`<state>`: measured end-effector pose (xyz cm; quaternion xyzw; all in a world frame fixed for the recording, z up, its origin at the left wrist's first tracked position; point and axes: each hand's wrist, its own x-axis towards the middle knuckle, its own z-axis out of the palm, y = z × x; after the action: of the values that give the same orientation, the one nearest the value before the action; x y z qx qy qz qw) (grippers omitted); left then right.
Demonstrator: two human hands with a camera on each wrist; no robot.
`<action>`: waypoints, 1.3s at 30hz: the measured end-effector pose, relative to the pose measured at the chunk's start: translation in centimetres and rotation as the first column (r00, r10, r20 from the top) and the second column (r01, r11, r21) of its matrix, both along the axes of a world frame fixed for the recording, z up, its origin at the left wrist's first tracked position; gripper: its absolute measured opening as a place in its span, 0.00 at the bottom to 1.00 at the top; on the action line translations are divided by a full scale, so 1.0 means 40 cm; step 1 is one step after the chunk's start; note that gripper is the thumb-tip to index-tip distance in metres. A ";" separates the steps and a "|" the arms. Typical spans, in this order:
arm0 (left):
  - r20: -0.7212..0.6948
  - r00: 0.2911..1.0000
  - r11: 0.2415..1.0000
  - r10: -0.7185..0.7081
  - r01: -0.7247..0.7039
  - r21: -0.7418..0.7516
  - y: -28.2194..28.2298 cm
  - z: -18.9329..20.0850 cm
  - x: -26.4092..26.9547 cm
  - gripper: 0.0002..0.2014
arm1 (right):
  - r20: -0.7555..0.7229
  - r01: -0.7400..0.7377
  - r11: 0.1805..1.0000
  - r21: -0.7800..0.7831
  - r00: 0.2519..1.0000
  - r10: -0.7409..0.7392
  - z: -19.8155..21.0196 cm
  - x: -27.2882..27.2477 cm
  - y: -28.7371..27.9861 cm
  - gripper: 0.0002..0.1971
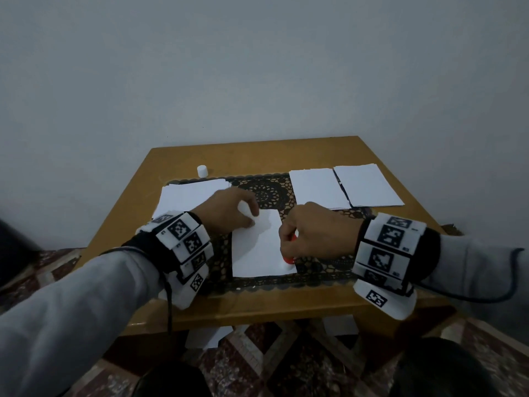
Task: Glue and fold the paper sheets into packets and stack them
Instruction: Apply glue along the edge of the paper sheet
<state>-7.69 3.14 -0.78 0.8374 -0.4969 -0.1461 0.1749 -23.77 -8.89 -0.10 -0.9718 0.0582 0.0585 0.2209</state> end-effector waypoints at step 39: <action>0.160 0.986 0.954 0.036 -0.082 0.289 0.068 -0.001 -0.038 0.21 | 0.118 0.258 0.964 -0.059 0.961 -0.249 -0.010 0.111 -0.099 0.08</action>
<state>-9.20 5.88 -0.84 0.8773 -0.4562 -0.1485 0.0142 -19.35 -12.83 -0.49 -0.9656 0.1721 -0.0260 0.1933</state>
